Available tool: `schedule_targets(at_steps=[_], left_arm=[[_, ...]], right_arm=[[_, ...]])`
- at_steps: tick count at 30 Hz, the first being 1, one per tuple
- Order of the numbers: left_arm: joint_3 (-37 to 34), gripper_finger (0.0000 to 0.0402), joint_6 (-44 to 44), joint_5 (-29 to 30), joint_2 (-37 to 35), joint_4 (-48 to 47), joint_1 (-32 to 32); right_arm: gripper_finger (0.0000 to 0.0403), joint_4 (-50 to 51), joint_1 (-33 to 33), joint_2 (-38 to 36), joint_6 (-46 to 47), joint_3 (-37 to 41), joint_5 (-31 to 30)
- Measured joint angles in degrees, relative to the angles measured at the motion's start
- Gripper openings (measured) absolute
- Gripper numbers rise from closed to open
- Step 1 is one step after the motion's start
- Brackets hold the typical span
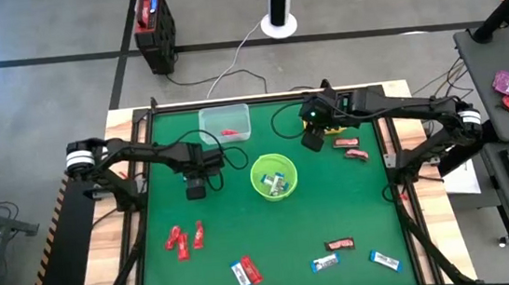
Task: Sort candy by brand, put in halloween buckets
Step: Put the white chocolate into the green bucket
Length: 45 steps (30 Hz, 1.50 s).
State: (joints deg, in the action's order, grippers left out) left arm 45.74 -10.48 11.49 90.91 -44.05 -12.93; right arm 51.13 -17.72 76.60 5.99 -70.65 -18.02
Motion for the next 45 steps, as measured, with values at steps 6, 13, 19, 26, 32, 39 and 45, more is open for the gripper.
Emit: schedule_targets(at_steps=[6,13,19,26,32,39,45], left_arm=[[0.7,0.0009,-0.2,-5.5,-0.4,1.1,0.3],[2.0,0.0,0.7,-10.8,-2.4,0.2,3.0],[2.7,0.0001,1.9,-16.3,-8.0,0.2,5.1],[3.0,0.0001,4.4,-18.4,-20.0,10.2,7.9],[3.0,0.0001,5.2,-18.4,-27.9,24.2,10.9],[3.0,0.0,4.1,-19.6,-26.5,39.1,14.3],[2.9,0.0,1.9,-18.2,-21.2,47.3,16.4]], right_arm=[[0.0176,0.0,0.1,0.0,0.0,0.0,0.0],[0.0176,0.0,0.8,0.0,0.4,0.0,0.0],[0.0176,-0.9,2.5,0.0,0.3,0.1,1.9],[0.0176,-14.8,9.5,0.0,-4.2,2.0,12.2],[0.0175,-40.2,19.0,0.3,-17.3,8.1,15.1],[0.0159,-66.7,23.6,0.9,-19.0,14.7,15.0],[0.015,-73.2,24.1,3.3,-15.4,15.0,15.0]])
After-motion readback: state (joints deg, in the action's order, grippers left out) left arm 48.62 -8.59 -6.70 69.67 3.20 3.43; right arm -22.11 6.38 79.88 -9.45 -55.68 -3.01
